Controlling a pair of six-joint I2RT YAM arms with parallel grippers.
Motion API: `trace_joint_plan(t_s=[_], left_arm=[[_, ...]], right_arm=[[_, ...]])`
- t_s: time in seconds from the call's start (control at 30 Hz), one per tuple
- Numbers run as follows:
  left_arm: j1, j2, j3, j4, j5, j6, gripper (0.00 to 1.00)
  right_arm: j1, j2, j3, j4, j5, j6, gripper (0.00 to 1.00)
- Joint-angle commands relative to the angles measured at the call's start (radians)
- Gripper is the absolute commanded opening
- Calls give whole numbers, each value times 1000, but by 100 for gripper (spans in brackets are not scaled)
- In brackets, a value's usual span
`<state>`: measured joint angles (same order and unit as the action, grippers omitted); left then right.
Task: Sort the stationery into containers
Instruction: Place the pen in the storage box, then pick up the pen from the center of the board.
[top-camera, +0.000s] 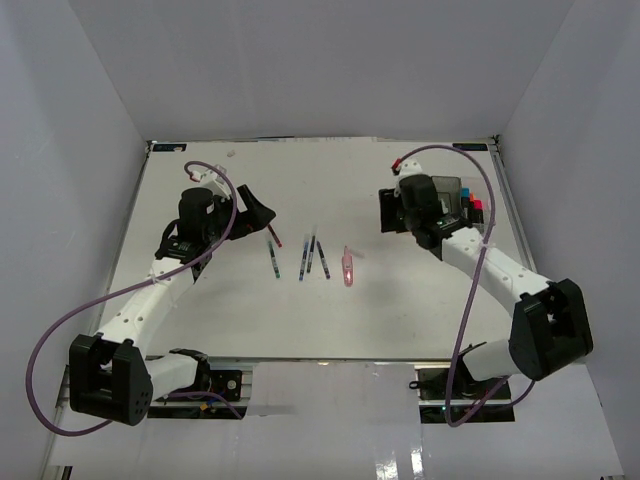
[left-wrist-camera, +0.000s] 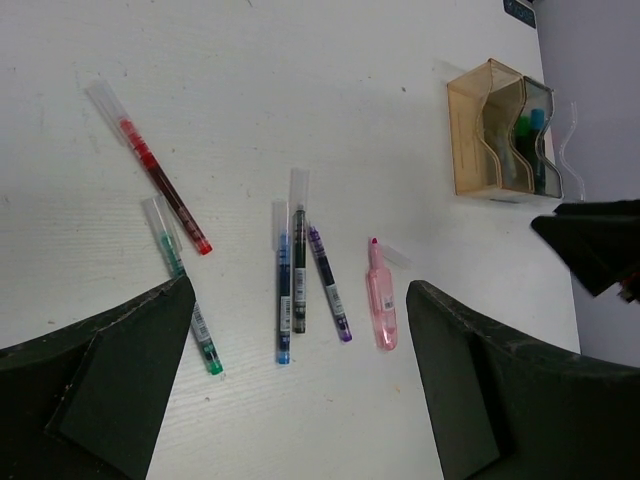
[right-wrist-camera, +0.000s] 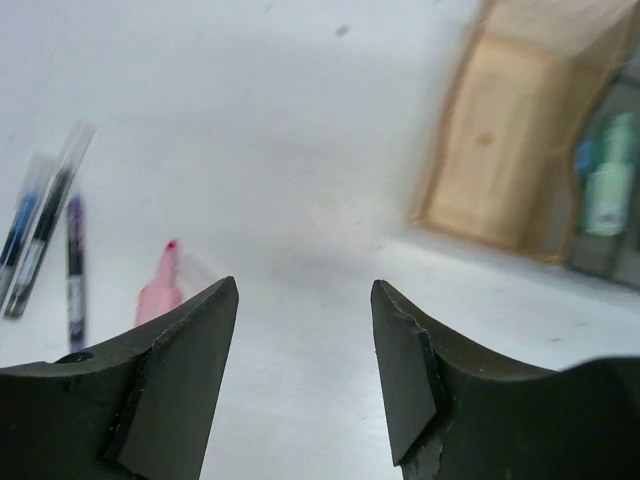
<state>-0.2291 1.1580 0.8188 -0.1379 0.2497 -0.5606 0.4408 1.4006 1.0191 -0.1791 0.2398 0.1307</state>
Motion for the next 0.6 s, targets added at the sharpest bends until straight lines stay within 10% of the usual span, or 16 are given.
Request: trace_joint_plan(t_s=[0.0,0.57], left_arm=[[7,3,39,-11,13,10,98],[8,9,42,-14,14,10,98]], right_arm=[[128,-24,-101,-31,32,142,63],[427,63,-254,101,111,360,73]])
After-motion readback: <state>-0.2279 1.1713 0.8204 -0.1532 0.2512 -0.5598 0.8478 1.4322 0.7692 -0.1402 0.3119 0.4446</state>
